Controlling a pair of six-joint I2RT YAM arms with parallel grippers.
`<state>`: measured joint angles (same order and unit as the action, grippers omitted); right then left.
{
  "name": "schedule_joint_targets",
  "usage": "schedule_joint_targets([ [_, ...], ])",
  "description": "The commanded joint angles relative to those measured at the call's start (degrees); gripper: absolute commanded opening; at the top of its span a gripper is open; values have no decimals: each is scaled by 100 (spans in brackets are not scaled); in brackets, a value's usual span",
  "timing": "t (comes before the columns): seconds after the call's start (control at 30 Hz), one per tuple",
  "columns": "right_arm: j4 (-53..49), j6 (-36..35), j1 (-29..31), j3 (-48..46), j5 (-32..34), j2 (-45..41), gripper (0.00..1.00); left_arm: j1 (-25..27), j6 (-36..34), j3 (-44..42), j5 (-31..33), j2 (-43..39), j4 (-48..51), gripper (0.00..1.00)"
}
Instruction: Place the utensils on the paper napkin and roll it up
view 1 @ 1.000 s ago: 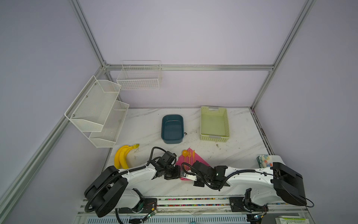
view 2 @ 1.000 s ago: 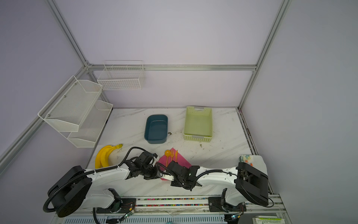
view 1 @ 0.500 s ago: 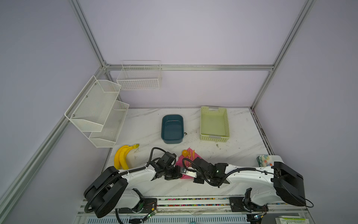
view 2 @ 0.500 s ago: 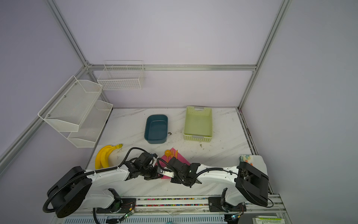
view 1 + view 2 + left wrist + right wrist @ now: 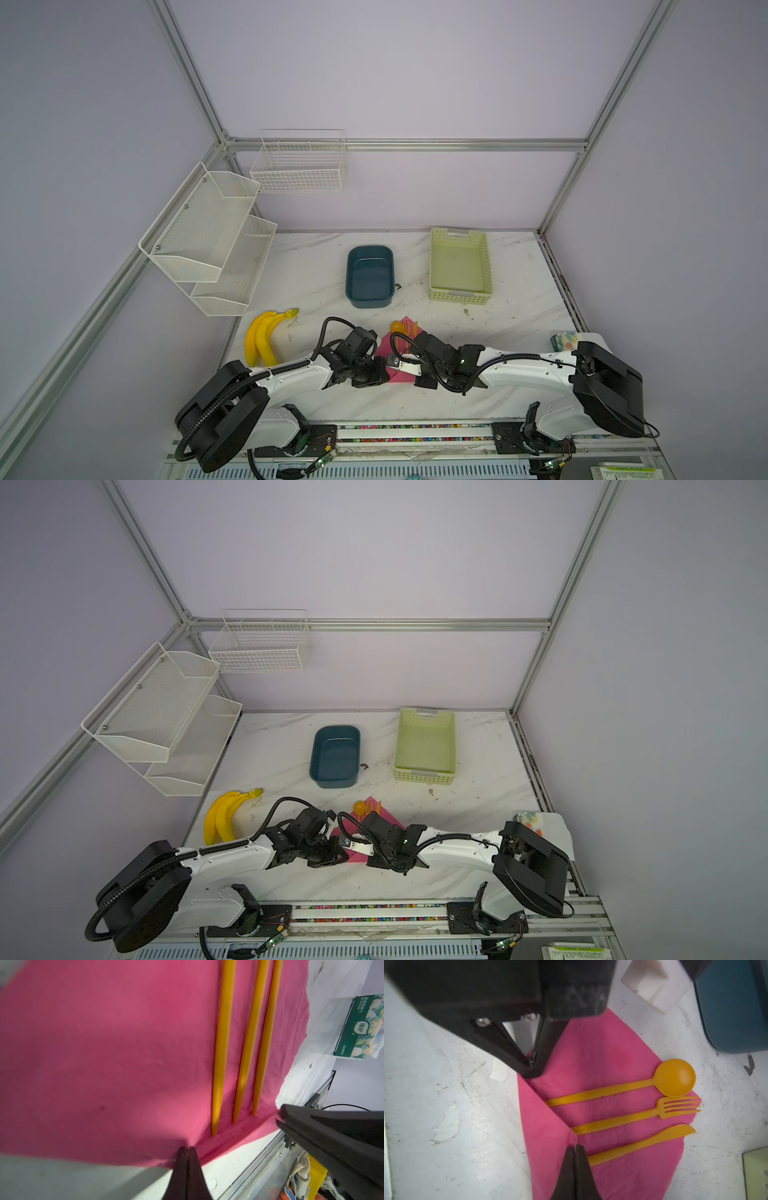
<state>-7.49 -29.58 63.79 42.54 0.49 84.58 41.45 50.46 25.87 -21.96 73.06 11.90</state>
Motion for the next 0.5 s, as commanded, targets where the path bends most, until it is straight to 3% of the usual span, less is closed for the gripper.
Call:
schedule_joint_targets([
  [0.0, 106, -180, -51, 140, -113, 50, 0, 35, 49, 119, 220, -411, 392, 0],
  [0.17, 107, -179, -77, 121, -161, 75, 0, 19, -173, 471, 652, -459, 892, 1],
  [0.47, 110, -171, -108, 132, -167, 26, 0, 11, -218, 508, 295, 182, 585, 1],
])
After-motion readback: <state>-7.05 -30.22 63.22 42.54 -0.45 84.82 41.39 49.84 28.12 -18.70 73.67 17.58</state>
